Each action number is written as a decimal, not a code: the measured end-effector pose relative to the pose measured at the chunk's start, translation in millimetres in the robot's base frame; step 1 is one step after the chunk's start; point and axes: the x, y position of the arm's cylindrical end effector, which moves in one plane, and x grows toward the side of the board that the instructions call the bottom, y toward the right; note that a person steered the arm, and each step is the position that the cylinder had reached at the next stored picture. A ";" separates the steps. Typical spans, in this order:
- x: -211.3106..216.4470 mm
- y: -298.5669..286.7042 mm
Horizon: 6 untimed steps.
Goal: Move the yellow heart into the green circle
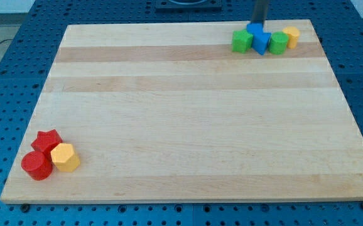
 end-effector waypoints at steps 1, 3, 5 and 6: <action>17.6 -19.6; -35.8 6.3; -25.8 156.6; -14.8 120.7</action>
